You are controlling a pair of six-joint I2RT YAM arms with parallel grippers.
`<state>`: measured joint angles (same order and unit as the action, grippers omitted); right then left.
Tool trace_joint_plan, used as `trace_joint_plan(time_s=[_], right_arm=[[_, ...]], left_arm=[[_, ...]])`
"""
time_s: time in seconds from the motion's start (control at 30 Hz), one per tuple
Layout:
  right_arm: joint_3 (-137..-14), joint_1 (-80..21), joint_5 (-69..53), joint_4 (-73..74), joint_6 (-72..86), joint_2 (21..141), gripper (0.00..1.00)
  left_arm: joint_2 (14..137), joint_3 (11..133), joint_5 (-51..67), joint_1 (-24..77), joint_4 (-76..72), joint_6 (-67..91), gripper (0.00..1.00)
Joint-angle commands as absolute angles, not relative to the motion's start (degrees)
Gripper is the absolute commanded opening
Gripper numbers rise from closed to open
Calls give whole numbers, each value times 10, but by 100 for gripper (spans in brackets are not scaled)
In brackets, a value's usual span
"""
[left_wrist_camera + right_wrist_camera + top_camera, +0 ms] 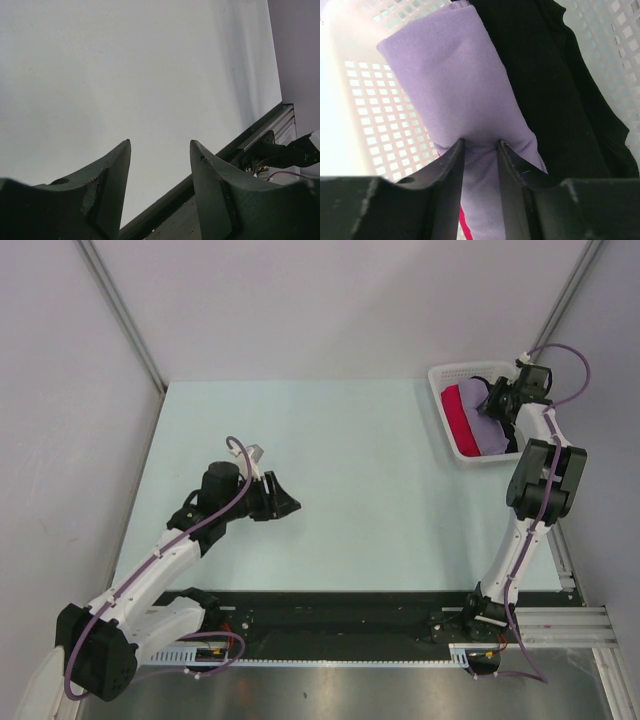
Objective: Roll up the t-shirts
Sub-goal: Reset both arms
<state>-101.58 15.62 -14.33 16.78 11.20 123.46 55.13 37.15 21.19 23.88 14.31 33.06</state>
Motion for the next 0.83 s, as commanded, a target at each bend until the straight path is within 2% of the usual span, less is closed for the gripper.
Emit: trace_joint_plan(time_s=[0.0, 0.17, 0.2, 0.27, 0.3, 0.4, 0.57, 0.63, 0.8], right_arm=[[-1034, 156, -140, 192, 127, 1205, 41], [-1062, 148, -121, 241, 165, 1148, 61], [-1054, 143, -114, 245, 180, 1116, 75], [-1031, 122, -113, 245, 192, 1073, 89], [-1001, 113, -113, 246, 193, 1055, 99], [-913, 77, -106, 252, 197, 958, 100], [-724, 27, -113, 227, 232, 769, 100], [-650, -24, -97, 225, 233, 723, 100], [-558, -169, -26, 231, 241, 626, 100]], left_arm=[[549, 379, 203, 240, 142, 337, 57], [551, 404, 179, 238, 162, 333, 67], [551, 411, 174, 237, 168, 333, 73], [551, 418, 161, 235, 173, 331, 80], [549, 426, 155, 235, 182, 329, 89], [545, 445, 123, 232, 210, 314, 100], [516, 451, 56, 231, 243, 307, 100], [500, 443, 48, 231, 245, 304, 100], [482, 423, 18, 231, 217, 327, 100]])
